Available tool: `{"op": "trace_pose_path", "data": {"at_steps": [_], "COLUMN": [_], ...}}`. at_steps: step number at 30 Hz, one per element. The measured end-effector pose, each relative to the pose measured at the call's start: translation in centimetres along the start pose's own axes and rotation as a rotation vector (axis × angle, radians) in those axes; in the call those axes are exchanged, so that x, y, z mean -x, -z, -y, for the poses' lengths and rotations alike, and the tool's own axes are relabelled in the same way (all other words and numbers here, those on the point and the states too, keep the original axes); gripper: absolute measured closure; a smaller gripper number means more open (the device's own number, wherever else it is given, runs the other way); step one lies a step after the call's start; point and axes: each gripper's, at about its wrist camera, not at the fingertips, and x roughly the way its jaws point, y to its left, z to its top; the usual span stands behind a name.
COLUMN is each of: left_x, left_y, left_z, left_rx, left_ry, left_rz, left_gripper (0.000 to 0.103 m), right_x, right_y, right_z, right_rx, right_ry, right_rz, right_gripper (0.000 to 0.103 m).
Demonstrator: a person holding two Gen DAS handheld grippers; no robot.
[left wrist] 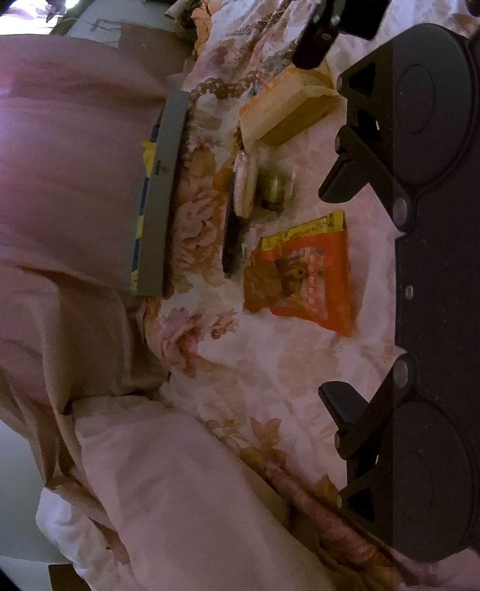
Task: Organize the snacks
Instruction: 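Grasp the orange meat packet with the left tool while the right tool grasps the orange-striped bread bar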
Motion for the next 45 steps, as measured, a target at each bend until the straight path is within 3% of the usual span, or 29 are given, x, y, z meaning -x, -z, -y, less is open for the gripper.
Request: {"op": "trace_pose_path", "data": {"at_steps": [9,20,25,28,34,39,45], "left_x": [-2.5,-7.5,-9.8,-11.4,-12.2,-12.3,-12.3], "left_y": [-1.9,-3.2,-4.3,-4.7,-4.7,-4.5,-4.3], "left_z": [-0.5,-0.8,-0.6,-0.6,-1.2,-1.0,-1.5], "left_rx": [-0.032,-0.079,-0.080,-0.073,-0.030,-0.041,-0.002], "left_ry": [0.020,0.125,0.140,0.145,0.184,0.213,0.236], "left_rz": [-0.019,-0.072,-0.067,-0.104,-0.116,-0.129,-0.135], "left_gripper": [0.001,0.001,0.001,0.001,0.010,0.026,0.034], "right_x": [-4.0,-8.6,-10.2,-11.1,-12.0,-12.4,-12.1], "right_y": [-1.2,-1.2,-1.3,-1.3,-0.7,-0.4,-0.1], "right_z": [1.3,2.0,2.5,2.5,2.2,2.5,2.1], "right_rx": [0.039,0.024,-0.016,-0.027,-0.022,-0.037,-0.026], "right_ry": [-0.124,-0.141,-0.143,-0.166,-0.179,-0.162,-0.147], "right_rz": [-0.044,-0.080,-0.094,-0.105,-0.122,-0.145,-0.142], "right_gripper": [0.000,0.000,0.001,0.004,0.011,0.015,0.023]}}
